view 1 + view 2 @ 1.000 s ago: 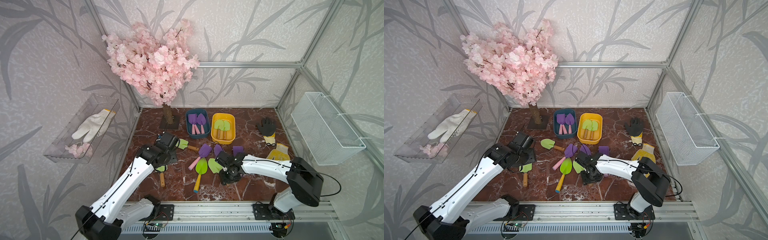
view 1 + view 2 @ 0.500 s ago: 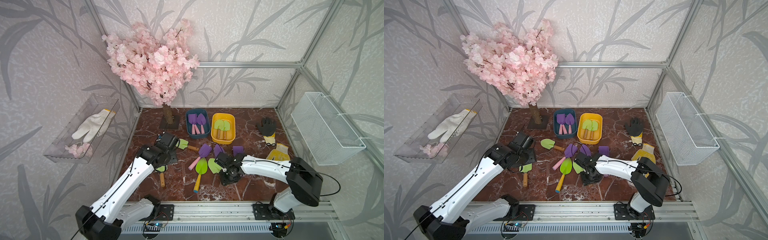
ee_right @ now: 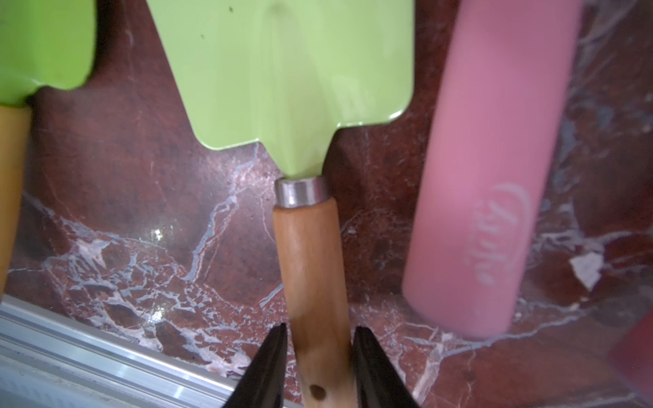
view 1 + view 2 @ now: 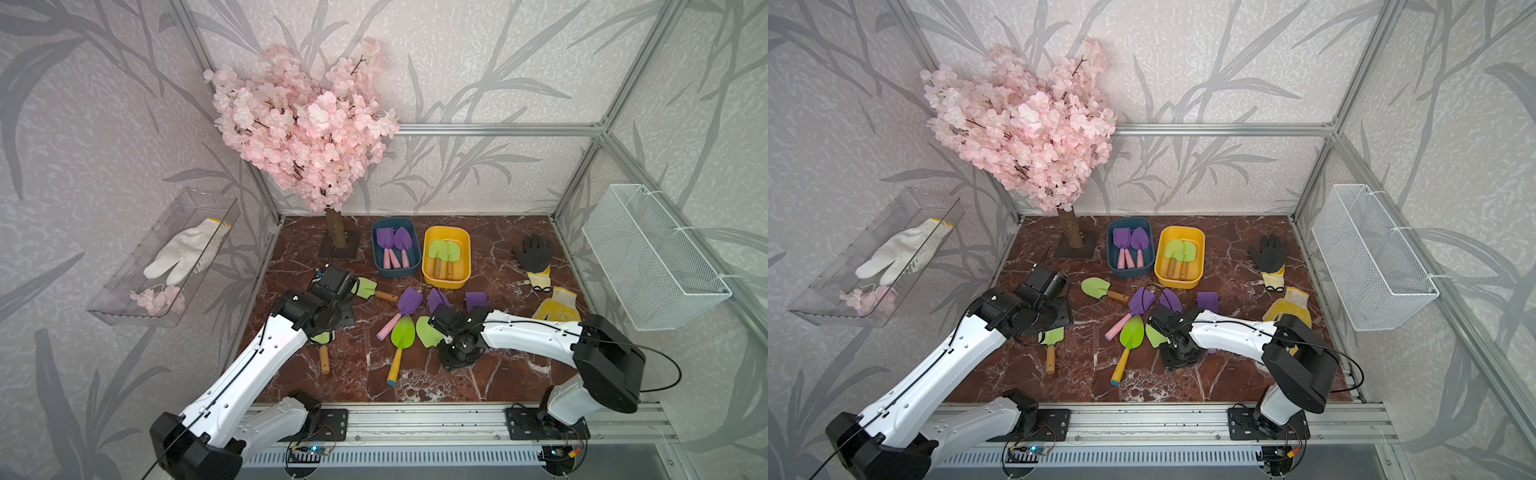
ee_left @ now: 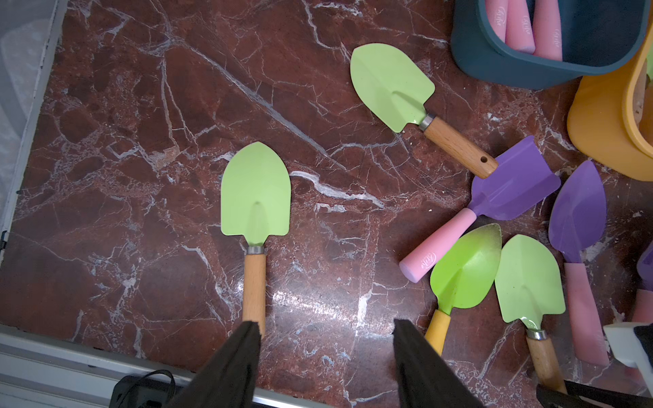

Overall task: Sort the small shovels by color and place them into the storage box
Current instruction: Pick up the shovel from the center of the board.

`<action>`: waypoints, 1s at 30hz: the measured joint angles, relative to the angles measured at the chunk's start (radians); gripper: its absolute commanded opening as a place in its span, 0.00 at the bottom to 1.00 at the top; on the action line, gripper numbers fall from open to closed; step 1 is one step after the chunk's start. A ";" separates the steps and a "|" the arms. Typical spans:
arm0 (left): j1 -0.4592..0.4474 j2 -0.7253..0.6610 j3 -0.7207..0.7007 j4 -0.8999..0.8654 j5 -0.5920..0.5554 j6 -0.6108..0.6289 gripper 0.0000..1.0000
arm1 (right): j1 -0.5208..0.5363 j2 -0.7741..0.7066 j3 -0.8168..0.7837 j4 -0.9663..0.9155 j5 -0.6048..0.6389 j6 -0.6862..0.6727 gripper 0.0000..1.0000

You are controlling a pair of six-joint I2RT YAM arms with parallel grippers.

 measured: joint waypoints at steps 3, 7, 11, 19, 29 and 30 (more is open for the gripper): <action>0.000 0.000 0.000 0.000 0.000 0.000 0.63 | 0.000 0.000 0.004 0.000 0.006 0.000 0.32; 0.000 0.000 0.000 0.000 0.000 0.000 0.63 | 0.001 0.000 0.004 0.000 0.007 0.000 0.32; 0.000 -0.005 -0.009 0.001 0.000 0.000 0.64 | 0.001 0.000 0.004 0.000 0.008 -0.001 0.39; 0.000 -0.005 -0.015 0.003 0.000 0.000 0.63 | 0.004 0.022 0.004 -0.001 0.007 -0.007 0.41; 0.000 -0.005 -0.021 0.008 0.000 0.002 0.63 | 0.006 0.037 0.004 -0.001 0.006 -0.012 0.36; 0.000 -0.005 -0.021 0.008 0.000 0.002 0.63 | 0.006 0.039 0.004 0.000 0.006 -0.012 0.35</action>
